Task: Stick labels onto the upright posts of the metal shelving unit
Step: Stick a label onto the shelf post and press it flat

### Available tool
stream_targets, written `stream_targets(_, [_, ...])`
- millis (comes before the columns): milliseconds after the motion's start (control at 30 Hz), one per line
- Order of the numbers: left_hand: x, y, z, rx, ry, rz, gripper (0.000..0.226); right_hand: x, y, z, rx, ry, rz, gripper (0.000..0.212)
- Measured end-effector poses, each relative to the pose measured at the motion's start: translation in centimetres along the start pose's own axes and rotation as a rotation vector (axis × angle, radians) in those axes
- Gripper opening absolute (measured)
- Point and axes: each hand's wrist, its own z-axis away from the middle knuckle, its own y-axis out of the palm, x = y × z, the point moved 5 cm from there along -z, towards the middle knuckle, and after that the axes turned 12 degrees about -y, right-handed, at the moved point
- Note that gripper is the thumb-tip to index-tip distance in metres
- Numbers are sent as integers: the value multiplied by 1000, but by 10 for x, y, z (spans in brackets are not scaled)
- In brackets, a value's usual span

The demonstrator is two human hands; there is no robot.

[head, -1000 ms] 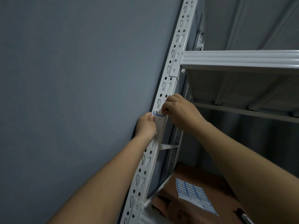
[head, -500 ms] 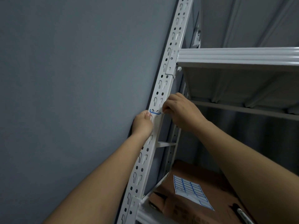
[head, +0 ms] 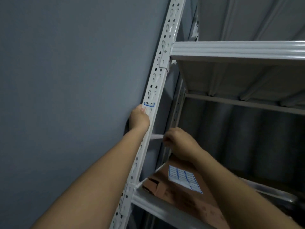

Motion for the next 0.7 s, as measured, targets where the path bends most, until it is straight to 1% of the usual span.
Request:
stream_targets(67, [-1, -5, 9, 5, -30, -78, 32, 4, -3, 7, -290, 143, -326, 11])
stream_targets(100, [-1, -9, 14, 8, -38, -118, 34, 5, -7, 9, -403, 207, -469, 10])
stream_targets(133, [-1, -14, 20, 7, -34, -149, 35, 7, -11, 10, -491, 260, -583, 9])
stream_targets(233, [-8, -30, 36, -15, 35, -202, 32, 15, -19, 15, -635, 377, -841, 9])
stream_targets(267, [-12, -34, 43, -11, 65, -205, 28, 18, -22, 18, -674, 398, -897, 9])
stream_targets(333, [-20, -38, 58, 56, 95, -185, 21, 27, -28, 26, -726, 416, -963, 10])
stream_targets(400, [-22, -40, 72, 170, 64, -136, 16, 35, -35, 34, -764, 431, -997, 11])
stream_targets(467, [-22, -46, 89, 251, 33, -89, 18, 43, -40, 43, -790, 449, -1027, 9])
stream_targets(600, [-29, -61, 118, 315, 78, -41, 15, 65, -51, 63, -814, 421, -1090, 7])
stream_targets(700, [-34, -72, 135, 310, 81, -27, 10, 82, -59, 77, -845, 386, -1159, 7])
